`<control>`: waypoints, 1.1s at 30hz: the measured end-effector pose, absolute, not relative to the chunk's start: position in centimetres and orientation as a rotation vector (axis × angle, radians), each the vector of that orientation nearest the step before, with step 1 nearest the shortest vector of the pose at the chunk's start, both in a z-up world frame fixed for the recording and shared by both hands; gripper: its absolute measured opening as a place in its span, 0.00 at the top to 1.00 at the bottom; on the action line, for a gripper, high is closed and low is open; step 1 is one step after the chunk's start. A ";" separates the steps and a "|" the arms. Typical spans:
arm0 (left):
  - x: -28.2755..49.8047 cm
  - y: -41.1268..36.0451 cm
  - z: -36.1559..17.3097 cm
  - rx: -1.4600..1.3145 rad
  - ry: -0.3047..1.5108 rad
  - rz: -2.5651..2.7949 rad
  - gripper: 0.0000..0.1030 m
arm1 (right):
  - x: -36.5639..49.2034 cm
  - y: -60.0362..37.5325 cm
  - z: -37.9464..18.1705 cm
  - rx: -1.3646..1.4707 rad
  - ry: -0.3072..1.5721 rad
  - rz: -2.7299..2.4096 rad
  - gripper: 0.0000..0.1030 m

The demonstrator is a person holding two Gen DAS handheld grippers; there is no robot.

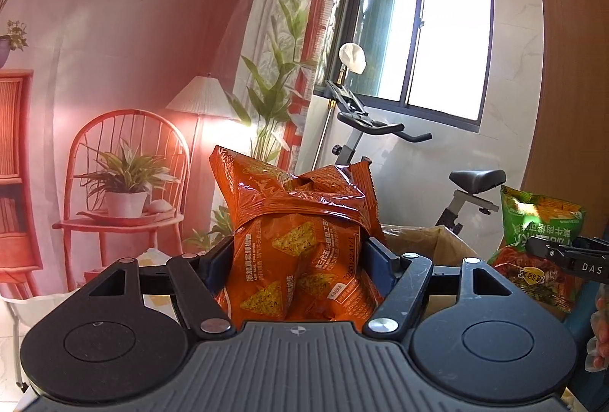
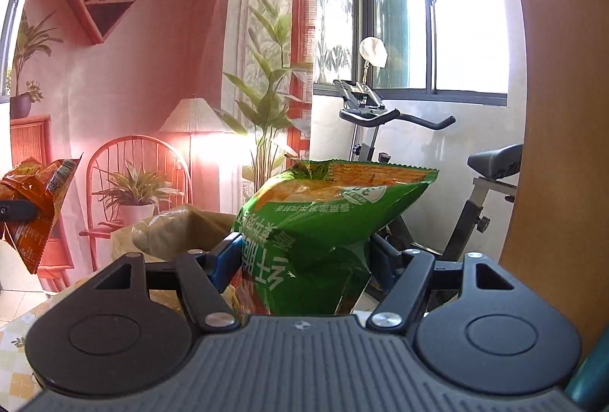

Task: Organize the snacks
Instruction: 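Carry both bags over the box and open both tools to drop them, then move both tools back down to the snack pile beside the box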

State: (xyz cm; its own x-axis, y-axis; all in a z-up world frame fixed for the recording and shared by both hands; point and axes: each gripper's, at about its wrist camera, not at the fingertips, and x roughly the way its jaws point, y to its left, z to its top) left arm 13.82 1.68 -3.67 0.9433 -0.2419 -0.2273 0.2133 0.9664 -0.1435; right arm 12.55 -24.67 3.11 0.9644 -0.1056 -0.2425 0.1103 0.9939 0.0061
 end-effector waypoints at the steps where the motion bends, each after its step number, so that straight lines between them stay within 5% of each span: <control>1: 14.6 1.0 -3.2 -0.108 0.246 -0.237 0.28 | 13.7 -25.1 3.3 0.013 0.244 -0.107 0.31; 17: 27.3 -7.2 -2.5 -0.004 0.343 -0.289 0.21 | 26.1 -28.8 0.7 0.115 0.419 -0.022 0.26; 19: 27.5 -7.3 -2.9 -0.014 0.337 -0.295 0.08 | 26.4 -29.2 0.3 0.128 0.424 -0.013 0.18; 25: 26.9 -6.1 -3.4 -0.057 0.325 -0.268 0.04 | 25.0 -29.8 0.4 0.169 0.371 0.006 0.00; 33: 22.1 -3.2 -3.3 -0.027 0.322 -0.232 0.00 | 19.8 -28.4 -0.2 0.190 0.333 0.099 0.00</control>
State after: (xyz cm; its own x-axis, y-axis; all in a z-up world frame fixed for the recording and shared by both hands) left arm 22.14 -3.25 -3.27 0.9224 -0.2300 -0.3102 0.2216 0.9731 -0.0627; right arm 19.78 -28.44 -0.19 0.9405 0.1275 -0.3149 -0.0652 0.9774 0.2010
